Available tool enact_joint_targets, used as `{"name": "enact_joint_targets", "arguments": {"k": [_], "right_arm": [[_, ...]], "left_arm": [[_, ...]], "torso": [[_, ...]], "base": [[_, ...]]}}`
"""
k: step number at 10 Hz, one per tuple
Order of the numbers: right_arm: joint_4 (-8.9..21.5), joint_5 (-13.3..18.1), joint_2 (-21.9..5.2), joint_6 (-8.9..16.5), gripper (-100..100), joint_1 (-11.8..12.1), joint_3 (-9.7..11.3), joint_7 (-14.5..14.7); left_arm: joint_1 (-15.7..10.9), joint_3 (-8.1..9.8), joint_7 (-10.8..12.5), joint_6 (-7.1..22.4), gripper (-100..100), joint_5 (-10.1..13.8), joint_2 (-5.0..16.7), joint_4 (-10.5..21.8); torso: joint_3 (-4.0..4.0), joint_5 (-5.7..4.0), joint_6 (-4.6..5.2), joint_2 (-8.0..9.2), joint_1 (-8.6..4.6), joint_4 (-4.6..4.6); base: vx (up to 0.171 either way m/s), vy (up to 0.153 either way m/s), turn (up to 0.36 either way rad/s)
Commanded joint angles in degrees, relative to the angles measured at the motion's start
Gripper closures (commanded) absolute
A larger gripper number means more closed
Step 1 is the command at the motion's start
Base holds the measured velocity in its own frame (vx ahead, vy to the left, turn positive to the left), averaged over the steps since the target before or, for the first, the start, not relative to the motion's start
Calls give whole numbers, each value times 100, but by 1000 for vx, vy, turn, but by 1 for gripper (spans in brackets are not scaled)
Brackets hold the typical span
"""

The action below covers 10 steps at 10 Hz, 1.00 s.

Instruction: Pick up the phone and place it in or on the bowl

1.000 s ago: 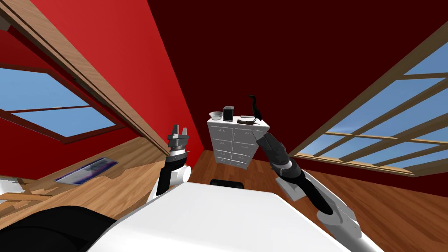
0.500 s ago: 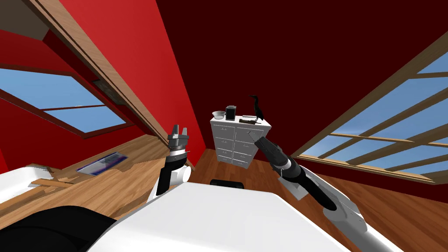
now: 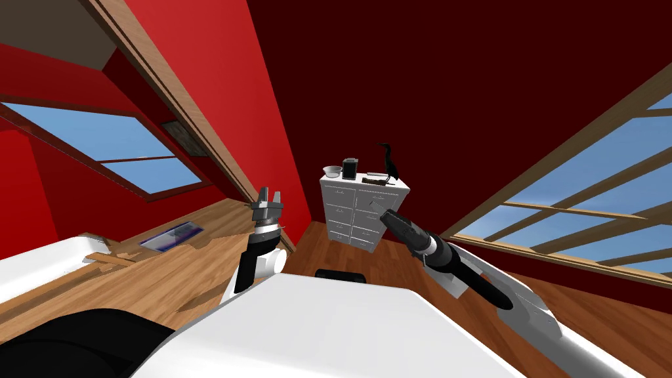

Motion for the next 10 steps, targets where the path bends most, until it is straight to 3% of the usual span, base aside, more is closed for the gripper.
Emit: {"name": "enact_joint_targets", "arguments": {"k": [1, 3, 4, 5, 7, 8, 10], "right_arm": [[104, -1, -286, -123, -100, -113, 123, 50], [104, -1, -634, -123, -100, -113, 123, 50], [104, -1, -678, -123, -100, -113, 123, 50], [215, 6, -906, -224, -100, -235, 254, 87], [215, 6, -1250, -224, -100, -235, 254, 87], [338, 21, -1421, -320, -100, -357, 394, 117], [338, 21, -1795, -320, -100, -357, 394, 117]], "left_arm": [[0, 0, 0, 0, 0, 0, 0, 0], [0, 0, 0, 0, 0, 0, 0, 0], [0, 0, 0, 0, 0, 0, 0, 0], [0, 0, 0, 0, 0, 0, 0, 0], [0, 0, 0, 0, 0, 0, 0, 0], [0, 0, 0, 0, 0, 0, 0, 0], [0, 0, 0, 0, 0, 0, 0, 0]], "torso": [[0, 0, 0, 0, 0, 0], [3, 1, -1, 6, 5, 1], [-1, 0, 0, -2, 1, 0], [-6, -1, 0, -10, -2, -2], [1, 1, 0, 2, 3, 0], [-2, 0, 1, -4, 0, -1], [1, 1, 0, 2, 3, 0]], "base": [[-63, 19, 152], [-44, 16, 47], [-3, 2, -11], [-50, 19, 191], [-41, 13, 46], [-47, 24, 185], [-39, 14, 44]]}}
